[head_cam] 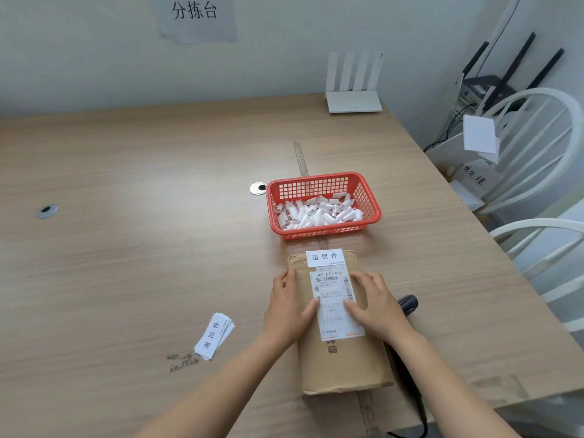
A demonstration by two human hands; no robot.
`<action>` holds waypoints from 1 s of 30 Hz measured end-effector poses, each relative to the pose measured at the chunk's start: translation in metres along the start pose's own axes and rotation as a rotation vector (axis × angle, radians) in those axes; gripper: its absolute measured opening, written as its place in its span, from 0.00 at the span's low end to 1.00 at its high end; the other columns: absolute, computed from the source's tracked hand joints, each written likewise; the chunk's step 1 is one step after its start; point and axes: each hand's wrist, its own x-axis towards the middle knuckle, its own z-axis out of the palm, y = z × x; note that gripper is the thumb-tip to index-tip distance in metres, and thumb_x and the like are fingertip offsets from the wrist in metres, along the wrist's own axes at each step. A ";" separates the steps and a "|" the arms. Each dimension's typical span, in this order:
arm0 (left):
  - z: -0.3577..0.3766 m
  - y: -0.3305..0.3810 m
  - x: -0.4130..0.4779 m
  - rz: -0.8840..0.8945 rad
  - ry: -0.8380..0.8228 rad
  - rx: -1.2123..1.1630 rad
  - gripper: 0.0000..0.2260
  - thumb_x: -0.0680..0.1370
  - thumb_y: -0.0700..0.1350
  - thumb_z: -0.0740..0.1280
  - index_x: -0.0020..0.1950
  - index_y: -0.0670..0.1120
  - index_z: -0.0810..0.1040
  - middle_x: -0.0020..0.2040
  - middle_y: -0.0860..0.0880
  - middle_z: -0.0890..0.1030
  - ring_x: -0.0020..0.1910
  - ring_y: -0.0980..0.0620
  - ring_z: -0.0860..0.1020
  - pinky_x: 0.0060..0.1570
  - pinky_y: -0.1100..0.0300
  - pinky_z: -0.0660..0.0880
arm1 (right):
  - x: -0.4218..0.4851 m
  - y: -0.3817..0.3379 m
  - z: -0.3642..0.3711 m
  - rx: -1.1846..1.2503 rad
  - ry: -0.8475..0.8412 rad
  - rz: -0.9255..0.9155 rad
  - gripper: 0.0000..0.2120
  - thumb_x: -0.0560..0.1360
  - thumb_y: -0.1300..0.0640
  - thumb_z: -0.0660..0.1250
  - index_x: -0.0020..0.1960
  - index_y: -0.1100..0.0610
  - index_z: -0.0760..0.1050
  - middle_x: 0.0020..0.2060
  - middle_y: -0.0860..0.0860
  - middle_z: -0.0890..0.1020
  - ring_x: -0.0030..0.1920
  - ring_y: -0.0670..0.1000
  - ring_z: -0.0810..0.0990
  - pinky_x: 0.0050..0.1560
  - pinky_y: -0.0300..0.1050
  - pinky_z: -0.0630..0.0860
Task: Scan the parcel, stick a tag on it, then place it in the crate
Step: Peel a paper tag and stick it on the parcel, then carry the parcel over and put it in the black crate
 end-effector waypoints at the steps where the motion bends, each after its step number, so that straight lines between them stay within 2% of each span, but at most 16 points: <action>1: 0.000 -0.001 -0.005 0.016 -0.023 -0.011 0.37 0.71 0.53 0.68 0.74 0.50 0.53 0.72 0.45 0.59 0.71 0.47 0.63 0.66 0.51 0.69 | -0.006 0.000 -0.001 -0.049 -0.037 -0.008 0.29 0.69 0.51 0.69 0.67 0.52 0.63 0.67 0.54 0.65 0.65 0.54 0.69 0.61 0.49 0.70; 4: 0.000 -0.005 -0.019 0.033 -0.112 -0.017 0.41 0.68 0.56 0.71 0.74 0.52 0.52 0.75 0.45 0.53 0.74 0.47 0.59 0.70 0.51 0.65 | -0.021 0.000 0.001 -0.144 -0.134 0.009 0.36 0.67 0.46 0.70 0.71 0.49 0.58 0.72 0.54 0.56 0.69 0.56 0.63 0.64 0.53 0.69; 7: 0.001 -0.012 -0.036 0.029 -0.200 -0.030 0.47 0.66 0.58 0.73 0.76 0.52 0.48 0.76 0.45 0.49 0.76 0.50 0.52 0.72 0.56 0.58 | -0.040 -0.002 0.008 -0.107 -0.149 0.056 0.40 0.65 0.44 0.71 0.71 0.46 0.55 0.73 0.55 0.52 0.71 0.56 0.60 0.68 0.52 0.65; 10: 0.000 -0.012 -0.046 0.016 -0.246 -0.077 0.50 0.65 0.57 0.75 0.76 0.51 0.45 0.77 0.45 0.48 0.77 0.51 0.48 0.73 0.58 0.54 | -0.055 -0.007 0.013 -0.051 -0.111 0.096 0.41 0.65 0.44 0.72 0.72 0.46 0.55 0.74 0.56 0.51 0.72 0.56 0.57 0.70 0.49 0.61; 15: -0.004 -0.010 -0.054 0.085 -0.280 -0.069 0.51 0.64 0.55 0.76 0.76 0.50 0.46 0.78 0.45 0.47 0.77 0.51 0.46 0.74 0.58 0.51 | -0.077 -0.016 0.015 -0.014 -0.050 0.140 0.41 0.64 0.44 0.72 0.71 0.47 0.55 0.73 0.53 0.52 0.70 0.54 0.61 0.65 0.47 0.66; 20: -0.011 0.014 -0.065 0.253 -0.243 -0.041 0.51 0.62 0.56 0.77 0.76 0.52 0.48 0.78 0.47 0.47 0.77 0.52 0.47 0.75 0.54 0.53 | -0.108 -0.021 -0.006 0.033 0.109 0.158 0.41 0.64 0.45 0.72 0.71 0.46 0.55 0.73 0.52 0.50 0.71 0.53 0.59 0.67 0.49 0.65; 24: -0.005 0.058 -0.075 0.400 -0.238 0.002 0.51 0.62 0.58 0.75 0.76 0.55 0.47 0.78 0.50 0.45 0.77 0.51 0.46 0.75 0.50 0.54 | -0.141 -0.013 -0.041 0.004 0.272 0.160 0.40 0.65 0.44 0.72 0.70 0.45 0.54 0.73 0.51 0.52 0.70 0.53 0.60 0.64 0.50 0.68; 28: 0.031 0.110 -0.099 0.511 -0.301 0.016 0.50 0.63 0.58 0.75 0.75 0.58 0.46 0.78 0.53 0.44 0.76 0.50 0.49 0.75 0.46 0.57 | -0.190 0.019 -0.079 0.011 0.387 0.238 0.41 0.65 0.45 0.72 0.71 0.44 0.54 0.73 0.50 0.51 0.70 0.53 0.61 0.66 0.51 0.67; 30: 0.062 0.137 -0.119 0.563 -0.344 0.015 0.50 0.63 0.58 0.76 0.75 0.59 0.46 0.78 0.52 0.44 0.77 0.50 0.48 0.75 0.48 0.56 | -0.224 0.044 -0.097 0.015 0.439 0.295 0.41 0.65 0.46 0.72 0.71 0.44 0.54 0.73 0.49 0.51 0.71 0.53 0.60 0.66 0.53 0.66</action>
